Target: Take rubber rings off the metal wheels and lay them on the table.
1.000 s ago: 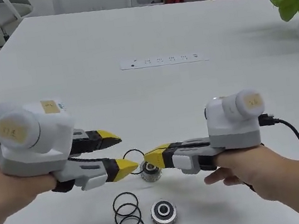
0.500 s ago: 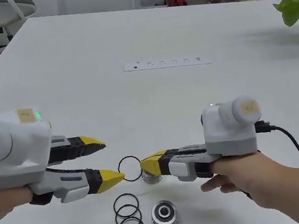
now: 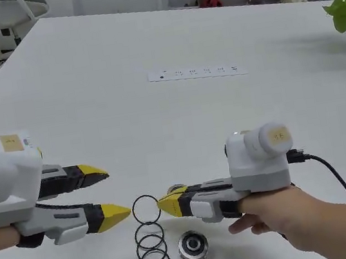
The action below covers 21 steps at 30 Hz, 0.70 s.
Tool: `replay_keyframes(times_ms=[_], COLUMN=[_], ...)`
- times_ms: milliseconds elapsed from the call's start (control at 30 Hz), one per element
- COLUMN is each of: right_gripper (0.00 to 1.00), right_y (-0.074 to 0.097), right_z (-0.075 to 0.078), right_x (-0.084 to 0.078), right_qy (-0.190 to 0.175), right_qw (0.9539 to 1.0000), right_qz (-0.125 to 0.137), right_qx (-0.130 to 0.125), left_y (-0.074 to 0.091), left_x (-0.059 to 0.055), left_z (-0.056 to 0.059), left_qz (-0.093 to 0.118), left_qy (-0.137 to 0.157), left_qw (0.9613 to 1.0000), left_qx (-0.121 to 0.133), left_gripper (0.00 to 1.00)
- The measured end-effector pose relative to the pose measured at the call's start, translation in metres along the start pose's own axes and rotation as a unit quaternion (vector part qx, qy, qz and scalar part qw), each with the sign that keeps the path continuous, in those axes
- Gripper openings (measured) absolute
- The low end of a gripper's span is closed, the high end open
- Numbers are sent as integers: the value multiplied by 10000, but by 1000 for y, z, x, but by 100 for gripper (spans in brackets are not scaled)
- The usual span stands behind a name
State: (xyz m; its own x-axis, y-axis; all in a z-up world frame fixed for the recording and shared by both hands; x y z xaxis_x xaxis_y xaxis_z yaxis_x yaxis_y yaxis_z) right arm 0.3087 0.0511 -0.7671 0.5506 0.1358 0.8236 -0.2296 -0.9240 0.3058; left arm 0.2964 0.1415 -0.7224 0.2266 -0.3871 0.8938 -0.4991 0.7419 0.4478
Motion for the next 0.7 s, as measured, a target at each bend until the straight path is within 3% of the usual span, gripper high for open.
replay_keyframes(times_ms=[700], right_gripper=[0], right_y=[-7], right_z=[7], right_x=[-10], right_qy=[54], right_qw=[9997], right_qz=[-190], right_qx=[-129], left_y=[7], left_x=[-11], left_z=[-1], left_qz=[-47], left_qy=[140], left_qw=[9999], left_qx=[67], left_gripper=[44])
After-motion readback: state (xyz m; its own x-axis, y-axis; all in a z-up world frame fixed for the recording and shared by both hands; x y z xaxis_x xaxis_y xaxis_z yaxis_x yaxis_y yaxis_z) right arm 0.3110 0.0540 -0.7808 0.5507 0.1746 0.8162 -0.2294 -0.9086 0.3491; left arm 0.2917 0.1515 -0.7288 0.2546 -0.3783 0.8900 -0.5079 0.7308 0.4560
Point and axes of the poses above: the centre of the closed fingertips' face, and the gripper's own axes: y roughly backward along the fingers, z roughly to its right, x roughly out of its top, the point moved 3 cm from there along y, roughly backward along the fingers, and after that the axes turned 4 degrees about z, right-handed, at the moved point
